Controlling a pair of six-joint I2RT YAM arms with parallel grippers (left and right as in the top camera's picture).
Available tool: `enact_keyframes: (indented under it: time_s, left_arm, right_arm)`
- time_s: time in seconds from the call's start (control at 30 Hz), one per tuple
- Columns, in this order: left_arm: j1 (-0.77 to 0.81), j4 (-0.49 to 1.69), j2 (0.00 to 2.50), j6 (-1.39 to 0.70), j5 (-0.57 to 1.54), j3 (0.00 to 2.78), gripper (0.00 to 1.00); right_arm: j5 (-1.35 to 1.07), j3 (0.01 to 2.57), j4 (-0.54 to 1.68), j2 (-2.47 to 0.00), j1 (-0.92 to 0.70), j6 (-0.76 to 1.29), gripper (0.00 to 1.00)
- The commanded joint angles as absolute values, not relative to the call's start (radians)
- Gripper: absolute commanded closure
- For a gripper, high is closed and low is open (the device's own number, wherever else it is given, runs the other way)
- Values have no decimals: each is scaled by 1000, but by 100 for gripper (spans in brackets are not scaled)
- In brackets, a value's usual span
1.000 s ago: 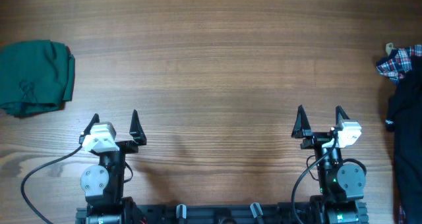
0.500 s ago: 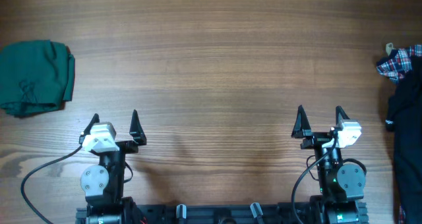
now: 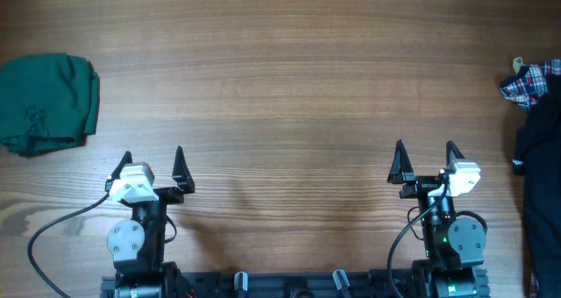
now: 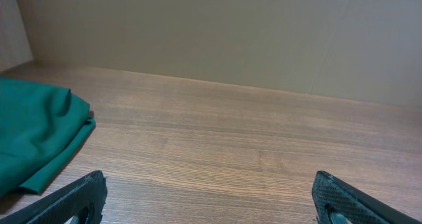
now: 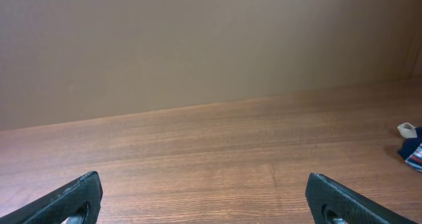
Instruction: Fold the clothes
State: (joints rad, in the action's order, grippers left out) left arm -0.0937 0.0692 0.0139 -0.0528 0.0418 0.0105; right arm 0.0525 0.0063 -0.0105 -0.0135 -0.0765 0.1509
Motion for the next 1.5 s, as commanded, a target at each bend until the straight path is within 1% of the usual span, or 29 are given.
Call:
enact_keyframes:
  time_s: [0.0,0.67,0.77,0.8,0.87,0.93,0.97,1.03,1.07,1.13,1.2,1.27,1.33,1.4,1.47]
  left_arm:
    - [-102,76,9,-33,32,6,0]
    - [-102,76,9,-33,32,6,0]
    - [-102,76,9,-33,32,6,0]
    - [-102,76,9,-33,32,6,0]
    - [-102,76,9,-33,32,6,0]
    - [-102,76,9,-33,32,6,0]
    - [-102,76,9,-33,32,6,0]
    - [-102,76,9,-33,32,6,1]
    - [-102,76,9,-33,32,6,0]
    - [-102,76,9,-34,32,6,0]
    - [-102,76,9,-33,32,6,0]
    - [-102,76,9,-33,32,6,0]
    - [-102,76,9,-33,32,6,0]
    - [-102,76,9,-33,32,6,0]
    - [-102,76,9,-33,32,6,0]
  right_arm:
    - [44,5,-13,-14,-71,134,0]
    - [44,5,-13,-14,-71,133,0]
    - [167,5,-31,-14,-70,75,0]
    - [163,5,-50,-14,-70,84,0]
    - [76,13,-103,-14,-71,83,0]
    - [117,63,-84,-16,-71,80,0]
    - [208,131,-51,-36,-71,78,0]
    - [284,219,-15,-93,-71,130,0]
    - [332,277,4,-144,-71,167,0]
    - [416,496,106,-365,-70,185,0]
    - [407,685,197,-575,-70,182,0]
    - [408,907,320,-820,-49,82,0]
    - [359,1119,480,-1053,35,44,0]
    - [119,1312,642,-1258,197,56,0]
    - [-5,1417,731,-1389,340,57,0]
